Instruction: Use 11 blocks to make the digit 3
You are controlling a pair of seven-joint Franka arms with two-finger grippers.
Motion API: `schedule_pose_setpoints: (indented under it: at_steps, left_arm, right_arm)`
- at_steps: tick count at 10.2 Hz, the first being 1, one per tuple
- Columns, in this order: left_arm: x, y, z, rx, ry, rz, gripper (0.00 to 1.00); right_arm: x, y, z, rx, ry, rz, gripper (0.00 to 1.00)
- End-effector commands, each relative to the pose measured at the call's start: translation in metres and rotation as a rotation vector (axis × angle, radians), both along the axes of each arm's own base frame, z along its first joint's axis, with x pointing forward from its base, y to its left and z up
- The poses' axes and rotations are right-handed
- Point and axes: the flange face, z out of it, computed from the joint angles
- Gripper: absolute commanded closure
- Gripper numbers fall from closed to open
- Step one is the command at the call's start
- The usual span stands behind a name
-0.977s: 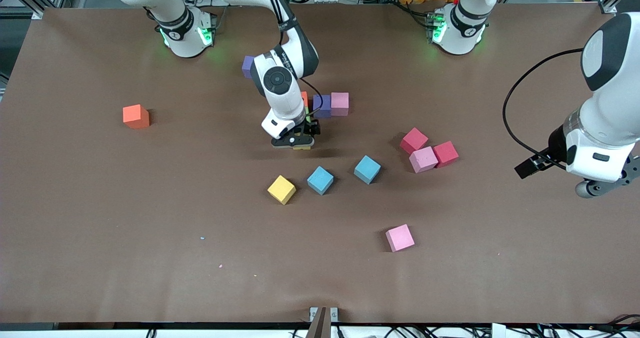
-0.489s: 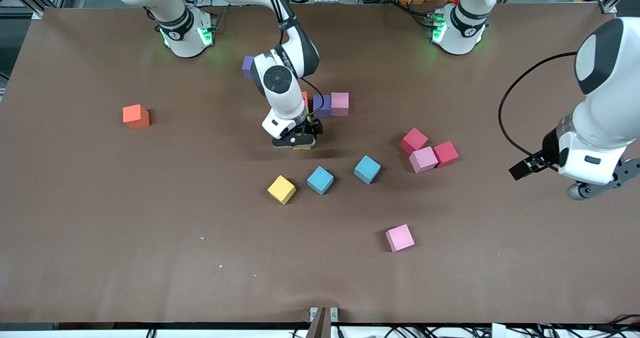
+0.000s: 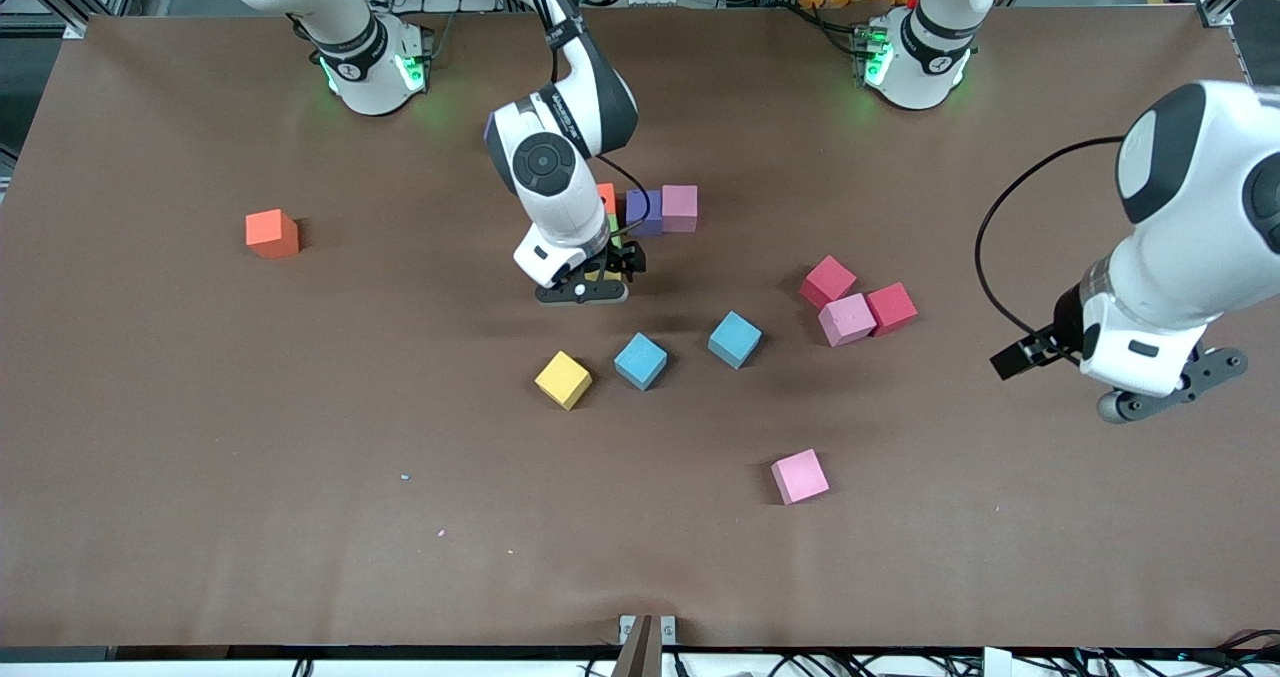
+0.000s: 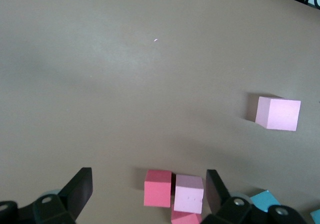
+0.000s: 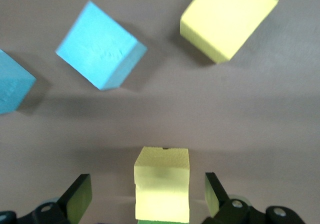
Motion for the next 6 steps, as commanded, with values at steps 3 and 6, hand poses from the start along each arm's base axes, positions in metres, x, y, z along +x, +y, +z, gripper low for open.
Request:
schedule_pose_setpoints:
  at_steps: [3,6]
  left_arm:
    - [0.022,-0.007,-0.052,-0.035,-0.004,0.03,0.0]
    - [0.03,0.0,-0.081,0.031,-0.006,0.162,0.0]
  right_arm:
    - [0.056,-0.026,0.032,-0.139,-0.153,0.264,0.0]
    - [0.092,-0.044,0.022,-0.156,-0.23,0.426,0.0]
